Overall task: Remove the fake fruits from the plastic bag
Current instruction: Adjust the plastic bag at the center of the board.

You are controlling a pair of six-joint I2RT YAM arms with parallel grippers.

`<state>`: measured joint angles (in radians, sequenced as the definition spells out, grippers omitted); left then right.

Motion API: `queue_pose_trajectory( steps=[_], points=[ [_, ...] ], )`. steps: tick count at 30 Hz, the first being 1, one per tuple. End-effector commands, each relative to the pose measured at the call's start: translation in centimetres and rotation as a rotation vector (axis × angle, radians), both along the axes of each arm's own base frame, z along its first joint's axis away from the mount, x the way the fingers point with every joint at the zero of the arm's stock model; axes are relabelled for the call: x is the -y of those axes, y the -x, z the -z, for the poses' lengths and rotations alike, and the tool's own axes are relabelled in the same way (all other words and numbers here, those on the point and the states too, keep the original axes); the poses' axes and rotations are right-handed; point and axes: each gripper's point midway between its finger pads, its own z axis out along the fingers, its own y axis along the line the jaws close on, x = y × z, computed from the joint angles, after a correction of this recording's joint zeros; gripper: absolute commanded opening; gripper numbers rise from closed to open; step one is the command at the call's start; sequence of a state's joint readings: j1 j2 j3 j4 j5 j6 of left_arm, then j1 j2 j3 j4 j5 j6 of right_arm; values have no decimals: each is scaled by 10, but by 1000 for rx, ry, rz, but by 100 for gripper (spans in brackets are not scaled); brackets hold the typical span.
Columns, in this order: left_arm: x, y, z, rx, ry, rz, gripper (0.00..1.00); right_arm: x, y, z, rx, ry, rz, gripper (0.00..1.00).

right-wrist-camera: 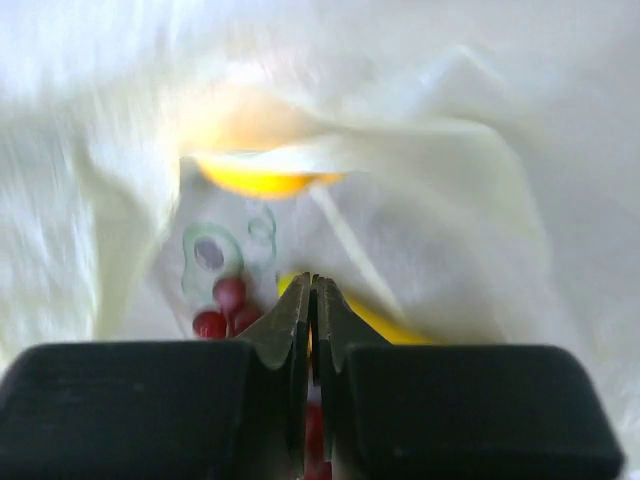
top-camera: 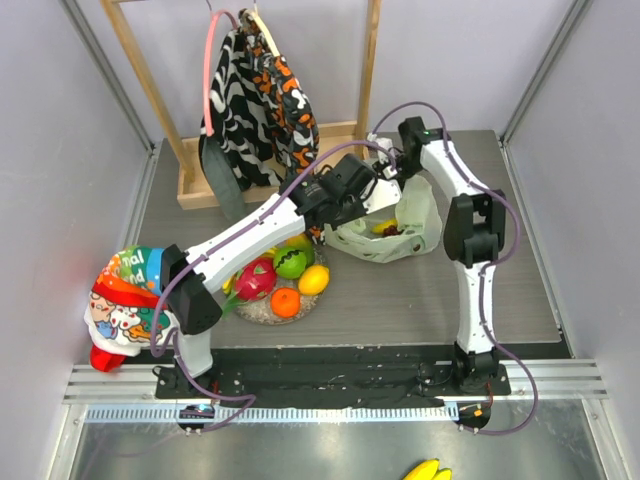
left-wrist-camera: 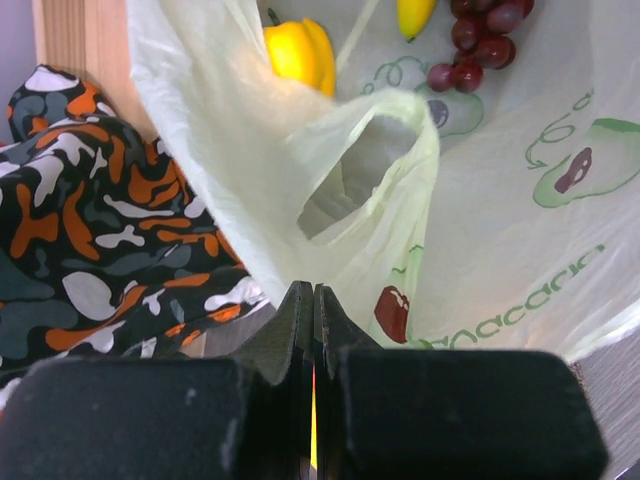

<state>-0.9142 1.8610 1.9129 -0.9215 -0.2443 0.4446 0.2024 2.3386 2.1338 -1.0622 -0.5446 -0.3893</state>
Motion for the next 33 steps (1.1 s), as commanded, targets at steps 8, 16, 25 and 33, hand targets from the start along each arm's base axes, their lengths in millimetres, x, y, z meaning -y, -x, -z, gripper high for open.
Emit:
queue_pose_trajectory(
  steps=[8,16,25,33],
  points=[
    [89,30,-51,-92,291,256,71,74,74,-49,9,73,133,17],
    [97,39,17,-224,170,238,76,67,145,-43,-64,41,169,24],
    [56,18,56,-53,-118,108,62,88,159,-36,-19,145,201,28],
    [23,47,40,-96,-67,76,0,103,183,-43,-22,217,118,28]
  ],
)
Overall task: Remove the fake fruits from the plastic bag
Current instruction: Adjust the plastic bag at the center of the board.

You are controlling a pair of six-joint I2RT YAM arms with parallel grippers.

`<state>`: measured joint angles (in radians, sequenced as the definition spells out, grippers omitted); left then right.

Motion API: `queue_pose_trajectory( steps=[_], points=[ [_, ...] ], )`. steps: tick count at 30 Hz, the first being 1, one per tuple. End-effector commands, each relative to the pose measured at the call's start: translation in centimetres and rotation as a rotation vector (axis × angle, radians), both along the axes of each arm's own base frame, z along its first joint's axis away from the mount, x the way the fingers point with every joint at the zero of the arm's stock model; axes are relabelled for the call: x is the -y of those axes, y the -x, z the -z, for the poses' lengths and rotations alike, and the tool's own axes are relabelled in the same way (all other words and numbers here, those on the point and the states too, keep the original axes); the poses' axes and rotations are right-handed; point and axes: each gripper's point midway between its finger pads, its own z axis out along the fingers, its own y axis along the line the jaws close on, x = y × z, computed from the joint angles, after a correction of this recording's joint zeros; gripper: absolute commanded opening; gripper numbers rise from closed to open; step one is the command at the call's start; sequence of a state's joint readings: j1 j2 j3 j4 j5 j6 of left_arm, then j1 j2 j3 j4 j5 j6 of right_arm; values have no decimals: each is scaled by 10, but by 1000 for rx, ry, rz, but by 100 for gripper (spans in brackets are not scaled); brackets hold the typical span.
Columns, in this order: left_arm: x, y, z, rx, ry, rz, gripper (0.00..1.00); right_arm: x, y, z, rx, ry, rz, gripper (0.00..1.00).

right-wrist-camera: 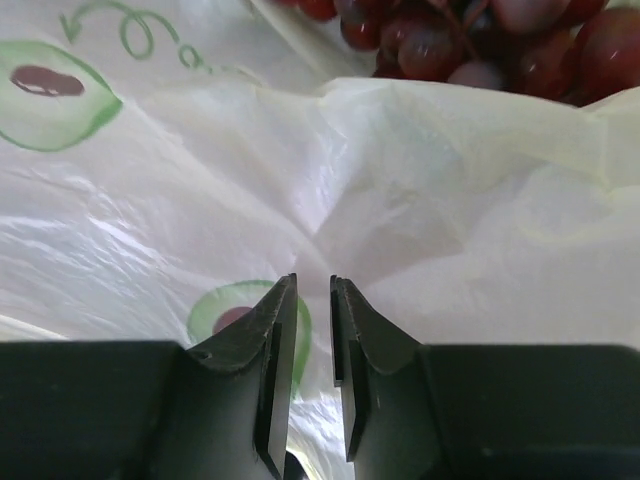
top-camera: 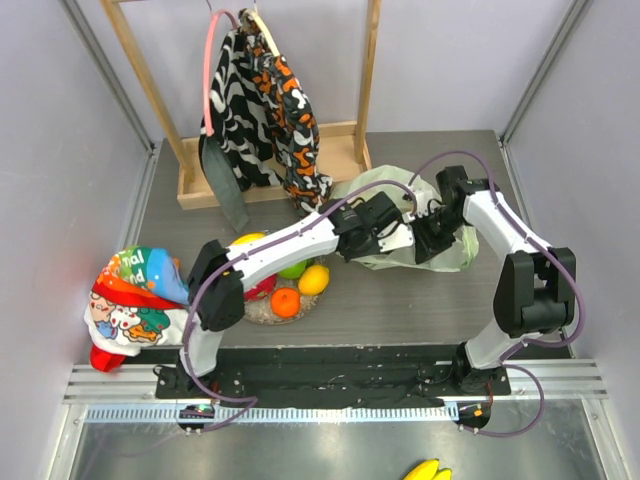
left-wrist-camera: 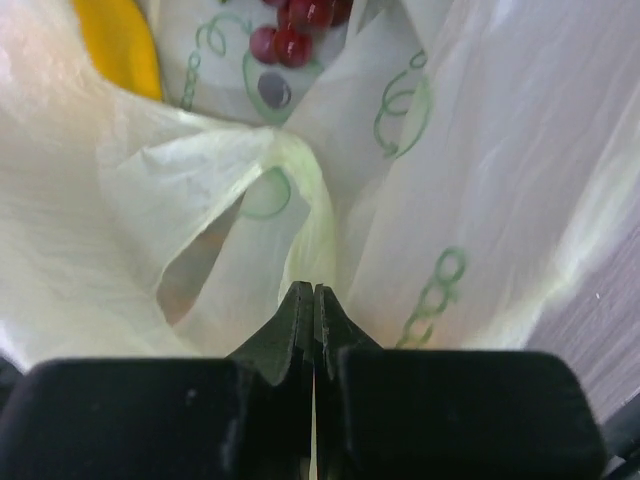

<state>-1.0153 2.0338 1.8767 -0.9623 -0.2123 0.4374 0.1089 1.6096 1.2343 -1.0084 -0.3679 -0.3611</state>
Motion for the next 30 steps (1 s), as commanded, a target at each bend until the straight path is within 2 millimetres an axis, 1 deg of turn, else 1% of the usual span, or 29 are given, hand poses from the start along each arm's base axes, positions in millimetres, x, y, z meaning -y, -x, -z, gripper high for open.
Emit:
queue_pose_trajectory(
  steps=[1,2,3,4,5,6,7,8,9,10,11,12,13,14,15,17,19,20,21,22,23,24,25,26,27,28,29,30],
  points=[
    [-8,7,-58,71,151,-55,0,5,-3,-34,102,12,-82,28],
    [-10,9,-62,74,165,-58,0,3,-10,-45,144,-1,-88,29],
    [-9,10,-65,73,181,-63,0,0,-26,-65,216,-12,-90,29],
    [-8,11,-65,62,194,-76,0,-5,-36,-75,259,-31,-96,31],
    [-6,11,-69,63,209,-80,0,-7,-44,-81,283,-42,-97,33],
    [-5,11,-70,63,218,-84,0,-12,-56,-95,331,-57,-106,35],
    [-4,10,-73,67,232,-98,0,-16,-66,-91,330,-65,-113,39],
    [-4,8,-75,79,237,-108,0,-18,-72,-90,334,-66,-125,41],
    [-3,6,-77,87,240,-113,0,-22,-82,-95,355,-68,-134,42],
    [-3,4,-81,101,251,-122,0,-25,-89,-91,355,-67,-144,43],
    [-4,2,-83,111,253,-129,0,-28,-96,-81,331,-65,-152,43],
    [-6,0,-87,129,253,-139,0,-29,-104,-81,341,-56,-165,43],
    [-6,-2,-90,142,260,-145,0,-30,-108,-76,332,-45,-174,43],
    [-8,-4,-90,150,257,-150,0,-31,-113,-62,293,-37,-179,43],
    [-9,-5,-93,158,259,-154,0,-31,-120,-64,303,-33,-181,43],
    [-13,-11,-97,170,269,-171,0,-32,-126,-56,281,-33,-189,43],
    [-14,-15,-96,182,253,-172,0,-32,-132,-55,291,-29,-187,44],
    [-15,-18,-98,187,257,-178,0,-32,-133,-53,289,-25,-188,45],
    [-14,-21,-98,189,252,-164,4,-30,-132,-48,276,-17,-187,47],
    [-10,-20,-93,171,248,-142,16,-23,-132,-42,264,22,-171,48],
    [-5,-23,-93,172,249,-130,38,-19,-130,-39,253,46,-154,49],
    [-2,-25,-90,174,235,-105,44,-12,-122,-35,235,66,-133,53],
    [3,-26,-89,170,238,-84,48,-8,-116,-33,218,75,-91,55],
    [10,-30,-83,170,226,-68,54,-4,-108,-34,206,73,-68,56],
    [12,-34,-81,172,227,-60,56,-2,-90,-22,154,68,-56,63],
    [16,-34,-80,167,229,-27,57,-3,-81,-33,180,59,-46,66],
    [23,-31,-80,140,250,2,60,-5,-74,-33,170,47,-19,68],
    [25,-28,-80,120,260,24,62,-4,-61,-26,142,43,-9,70]
  ],
)
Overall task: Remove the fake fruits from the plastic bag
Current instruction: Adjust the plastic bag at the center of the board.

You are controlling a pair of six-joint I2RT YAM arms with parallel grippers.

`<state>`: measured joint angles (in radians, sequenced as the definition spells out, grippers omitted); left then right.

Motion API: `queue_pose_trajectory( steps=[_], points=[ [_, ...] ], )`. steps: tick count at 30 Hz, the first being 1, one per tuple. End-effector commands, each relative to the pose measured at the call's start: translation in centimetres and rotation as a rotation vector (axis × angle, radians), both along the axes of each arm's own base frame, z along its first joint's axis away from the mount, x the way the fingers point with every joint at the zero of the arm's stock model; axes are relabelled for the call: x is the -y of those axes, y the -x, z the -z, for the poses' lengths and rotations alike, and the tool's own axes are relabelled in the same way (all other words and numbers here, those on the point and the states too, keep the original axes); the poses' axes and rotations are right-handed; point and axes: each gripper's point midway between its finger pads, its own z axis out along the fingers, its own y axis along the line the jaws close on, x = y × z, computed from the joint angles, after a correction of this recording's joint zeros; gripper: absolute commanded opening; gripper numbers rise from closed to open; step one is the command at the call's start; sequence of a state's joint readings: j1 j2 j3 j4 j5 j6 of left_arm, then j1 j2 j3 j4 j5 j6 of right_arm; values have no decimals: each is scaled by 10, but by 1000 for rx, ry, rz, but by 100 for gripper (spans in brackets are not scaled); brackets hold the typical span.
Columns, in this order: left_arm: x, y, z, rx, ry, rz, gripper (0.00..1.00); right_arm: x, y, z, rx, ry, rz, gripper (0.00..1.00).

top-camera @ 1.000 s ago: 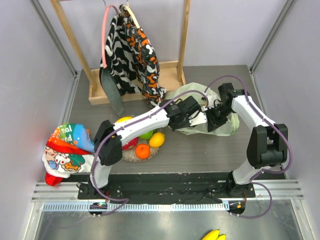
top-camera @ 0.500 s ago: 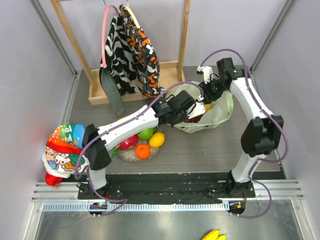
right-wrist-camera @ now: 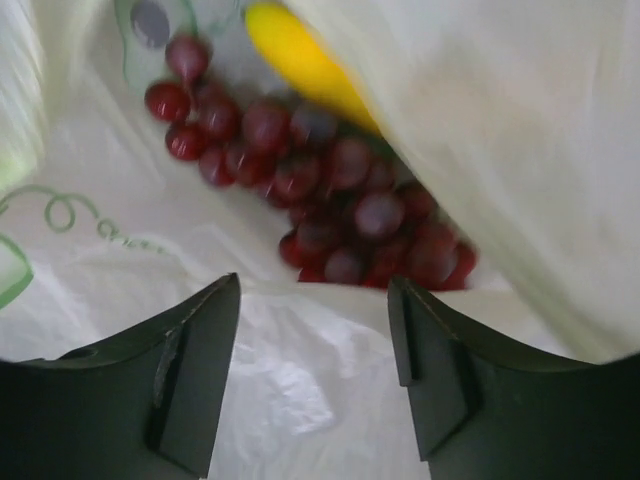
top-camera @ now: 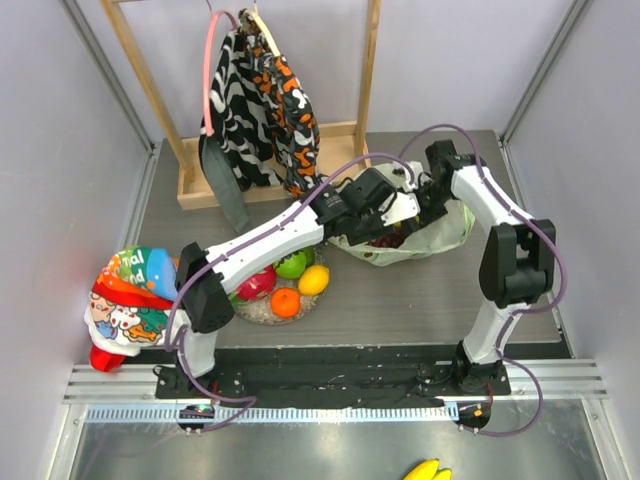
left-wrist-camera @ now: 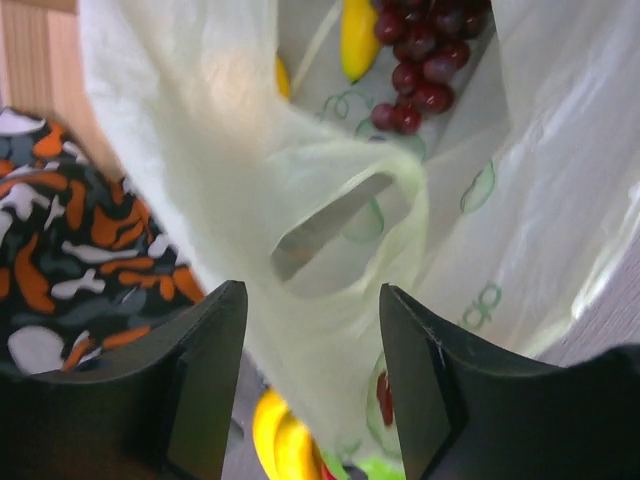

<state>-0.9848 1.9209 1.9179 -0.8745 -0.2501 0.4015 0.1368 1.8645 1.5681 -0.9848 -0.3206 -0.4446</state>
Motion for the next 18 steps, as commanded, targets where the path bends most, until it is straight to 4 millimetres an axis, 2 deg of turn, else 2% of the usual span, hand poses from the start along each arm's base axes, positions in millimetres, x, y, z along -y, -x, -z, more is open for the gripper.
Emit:
queue_pose_trajectory(
  steps=[1,5,7,12,16,18],
  points=[
    [21,0,-3,-23,37,140,64,5,37,-26,31,-25,93,70],
    [17,9,12,-60,-14,214,66,1,50,-28,14,-60,143,71],
    [13,15,26,-95,-57,247,66,1,57,-25,-3,-71,163,71],
    [1,11,50,-80,-190,281,66,-4,84,-23,-37,-115,204,71],
    [-11,6,70,-39,-289,286,66,-1,91,-18,-29,-103,209,71],
    [-11,1,73,15,-319,286,65,-1,90,-19,-21,-104,209,71]
  ],
)
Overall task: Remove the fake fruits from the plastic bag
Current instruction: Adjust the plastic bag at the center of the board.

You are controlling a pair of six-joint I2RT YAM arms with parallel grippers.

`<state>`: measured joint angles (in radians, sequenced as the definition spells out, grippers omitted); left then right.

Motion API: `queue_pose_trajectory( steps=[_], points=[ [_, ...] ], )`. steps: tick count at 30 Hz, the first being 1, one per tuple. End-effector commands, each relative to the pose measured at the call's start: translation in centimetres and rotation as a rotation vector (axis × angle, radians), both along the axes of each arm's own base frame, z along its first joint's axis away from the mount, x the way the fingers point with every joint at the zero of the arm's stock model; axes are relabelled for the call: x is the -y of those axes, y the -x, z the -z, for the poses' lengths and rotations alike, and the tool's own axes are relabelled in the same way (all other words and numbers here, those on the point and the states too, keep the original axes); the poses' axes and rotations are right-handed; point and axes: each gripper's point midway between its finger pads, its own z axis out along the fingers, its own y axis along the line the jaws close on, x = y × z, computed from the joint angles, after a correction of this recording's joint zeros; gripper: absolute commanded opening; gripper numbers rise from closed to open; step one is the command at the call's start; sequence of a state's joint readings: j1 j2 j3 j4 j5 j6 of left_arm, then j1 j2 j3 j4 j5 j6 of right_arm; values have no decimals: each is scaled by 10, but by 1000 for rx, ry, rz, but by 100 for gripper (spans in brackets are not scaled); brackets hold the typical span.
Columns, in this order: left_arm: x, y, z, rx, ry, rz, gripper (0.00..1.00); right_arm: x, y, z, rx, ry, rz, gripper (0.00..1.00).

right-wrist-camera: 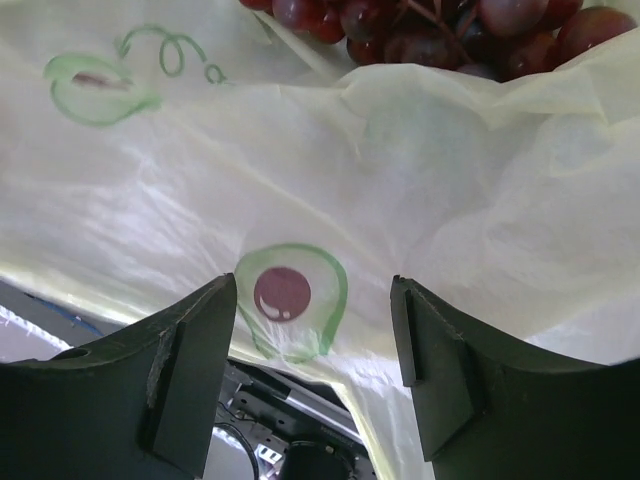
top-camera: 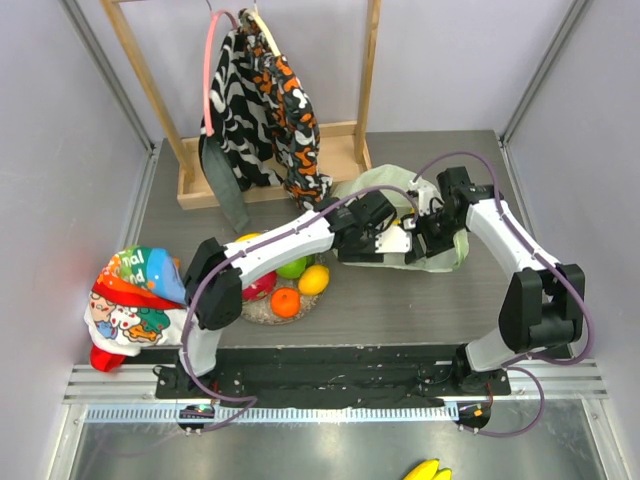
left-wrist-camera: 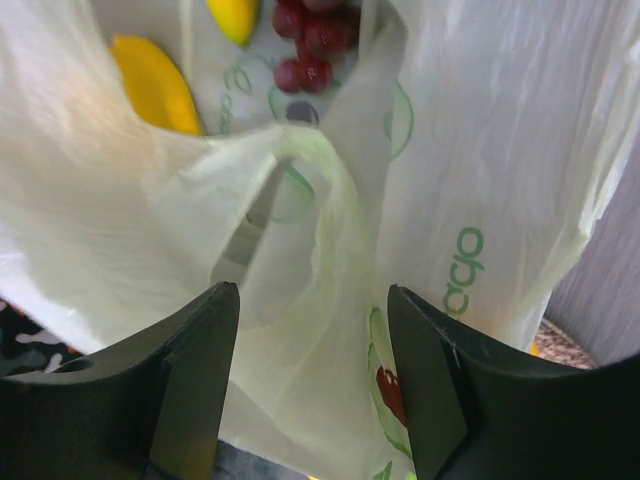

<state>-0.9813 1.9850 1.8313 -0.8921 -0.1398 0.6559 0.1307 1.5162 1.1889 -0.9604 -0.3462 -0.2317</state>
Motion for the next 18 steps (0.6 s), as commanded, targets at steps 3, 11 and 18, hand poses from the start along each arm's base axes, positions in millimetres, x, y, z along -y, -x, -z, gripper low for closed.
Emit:
queue_pose_trajectory(
  steps=[3,11,18],
  points=[
    [-11,-22,11,167,-109,1,54,-5,-11,-18,81,-32,22,71],
    [-25,-42,-17,162,9,-256,0,-10,-16,-32,114,-60,-11,71],
    [-31,-39,-96,113,353,-440,0,-35,-44,-71,241,-162,-124,71]
  ],
)
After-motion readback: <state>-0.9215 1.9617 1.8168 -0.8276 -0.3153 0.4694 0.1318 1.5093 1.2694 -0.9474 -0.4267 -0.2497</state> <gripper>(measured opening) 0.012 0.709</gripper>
